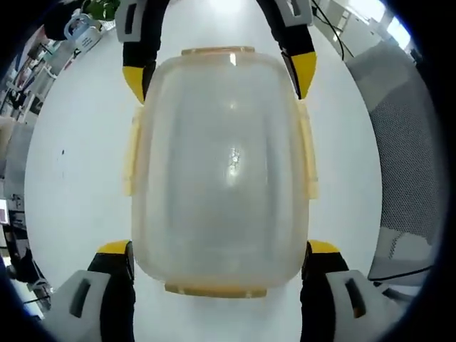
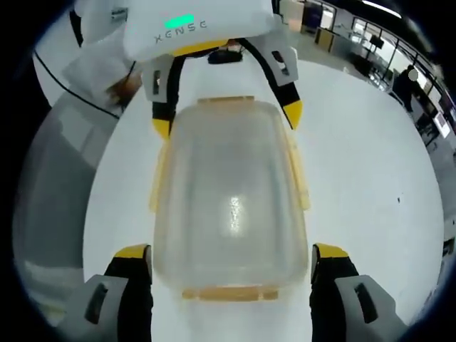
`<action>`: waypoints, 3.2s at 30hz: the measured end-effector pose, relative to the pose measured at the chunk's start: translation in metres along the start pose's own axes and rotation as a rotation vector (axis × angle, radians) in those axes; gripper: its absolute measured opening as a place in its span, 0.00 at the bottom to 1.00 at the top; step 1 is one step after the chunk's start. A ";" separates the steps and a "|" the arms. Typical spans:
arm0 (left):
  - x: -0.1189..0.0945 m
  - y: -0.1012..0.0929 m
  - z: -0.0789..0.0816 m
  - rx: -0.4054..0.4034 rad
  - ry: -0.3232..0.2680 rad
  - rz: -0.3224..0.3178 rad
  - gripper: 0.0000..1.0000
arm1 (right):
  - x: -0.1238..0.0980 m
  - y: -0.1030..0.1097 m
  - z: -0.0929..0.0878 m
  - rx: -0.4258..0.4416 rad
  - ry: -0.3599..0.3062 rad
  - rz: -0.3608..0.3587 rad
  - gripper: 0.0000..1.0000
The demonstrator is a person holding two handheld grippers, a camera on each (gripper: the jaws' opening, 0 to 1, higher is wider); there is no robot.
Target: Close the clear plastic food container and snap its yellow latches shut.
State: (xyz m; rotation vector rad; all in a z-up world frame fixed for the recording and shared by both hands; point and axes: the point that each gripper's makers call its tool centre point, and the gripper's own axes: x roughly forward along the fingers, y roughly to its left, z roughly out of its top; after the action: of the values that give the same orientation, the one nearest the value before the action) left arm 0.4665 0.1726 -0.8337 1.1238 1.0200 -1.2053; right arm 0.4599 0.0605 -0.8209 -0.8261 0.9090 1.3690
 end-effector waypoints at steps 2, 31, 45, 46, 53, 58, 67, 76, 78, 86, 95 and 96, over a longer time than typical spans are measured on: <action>-0.002 -0.002 0.000 -0.035 -0.023 -0.003 0.99 | -0.002 0.002 -0.001 0.014 -0.001 0.005 0.93; -0.017 -0.017 -0.036 -0.250 -0.135 0.072 0.95 | -0.023 0.011 -0.015 0.166 -0.111 -0.072 0.92; -0.029 -0.021 -0.054 -0.398 -0.207 0.124 0.95 | -0.040 0.012 -0.030 0.269 -0.182 -0.135 0.92; -0.031 -0.021 -0.055 -0.413 -0.213 0.128 0.95 | -0.041 0.012 -0.031 0.277 -0.189 -0.140 0.92; -0.034 -0.024 -0.064 -0.497 -0.247 0.150 0.94 | -0.050 0.014 -0.036 0.319 -0.229 -0.177 0.92; -0.039 -0.029 -0.069 -0.554 -0.276 0.171 0.94 | -0.054 0.015 -0.036 0.360 -0.273 -0.204 0.91; -0.043 -0.041 -0.081 -0.682 -0.330 0.196 0.94 | -0.068 0.020 -0.041 0.417 -0.337 -0.263 0.89; -0.051 -0.054 -0.089 -0.791 -0.402 0.226 0.94 | -0.080 0.025 -0.048 0.491 -0.402 -0.348 0.91; -0.054 -0.056 -0.092 -0.811 -0.411 0.236 0.94 | -0.084 0.026 -0.047 0.512 -0.429 -0.377 0.90; -0.052 -0.070 -0.098 -0.864 -0.440 0.240 0.94 | -0.090 0.037 -0.054 0.567 -0.467 -0.430 0.90; -0.062 -0.077 -0.105 -0.945 -0.493 0.266 0.94 | -0.099 0.049 -0.059 0.631 -0.508 -0.478 0.91; -0.063 -0.077 -0.106 -0.947 -0.497 0.270 0.94 | -0.100 0.051 -0.058 0.635 -0.516 -0.480 0.91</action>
State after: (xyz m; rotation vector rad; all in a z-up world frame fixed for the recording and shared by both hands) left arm 0.3835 0.2857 -0.7971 0.1827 0.8489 -0.5903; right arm 0.4071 -0.0330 -0.7549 -0.1591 0.6193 0.7392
